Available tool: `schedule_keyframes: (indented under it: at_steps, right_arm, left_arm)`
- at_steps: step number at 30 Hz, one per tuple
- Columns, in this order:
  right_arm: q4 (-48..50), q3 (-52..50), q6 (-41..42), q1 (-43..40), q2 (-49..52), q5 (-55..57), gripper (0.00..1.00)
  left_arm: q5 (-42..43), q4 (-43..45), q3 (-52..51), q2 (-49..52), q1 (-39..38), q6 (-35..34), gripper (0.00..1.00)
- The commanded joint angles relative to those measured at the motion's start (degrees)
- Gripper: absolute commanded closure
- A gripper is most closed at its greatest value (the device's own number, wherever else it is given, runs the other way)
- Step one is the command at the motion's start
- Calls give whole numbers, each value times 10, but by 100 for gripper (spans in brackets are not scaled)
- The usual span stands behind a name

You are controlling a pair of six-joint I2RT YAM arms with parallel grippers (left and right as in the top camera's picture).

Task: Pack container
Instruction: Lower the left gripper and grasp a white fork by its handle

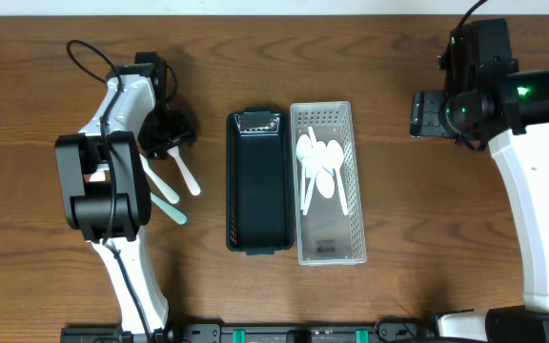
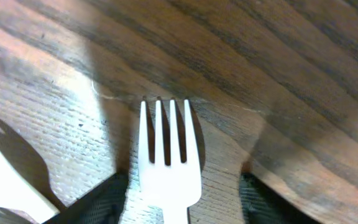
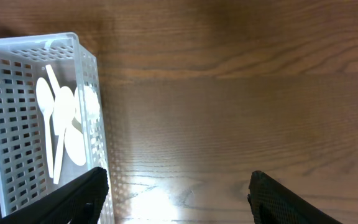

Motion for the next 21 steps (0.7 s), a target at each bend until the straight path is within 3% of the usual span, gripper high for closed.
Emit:
schedule_keyframes:
  at_steps: [1, 3, 8, 21]
  right_arm:
    - [0, -5, -9, -4, 4, 8, 24]
    - [0, -6, -9, -4, 4, 8, 24]
    - [0, -6, -9, -4, 4, 8, 24]
    - [0, -6, -9, -4, 4, 8, 24]
  left_arm:
    - [0, -4, -1, 13, 0, 5, 44]
    - [0, -4, -1, 13, 0, 5, 46]
    - [0, -4, -1, 13, 0, 5, 64]
    - [0, -5, 0, 12, 0, 5, 76]
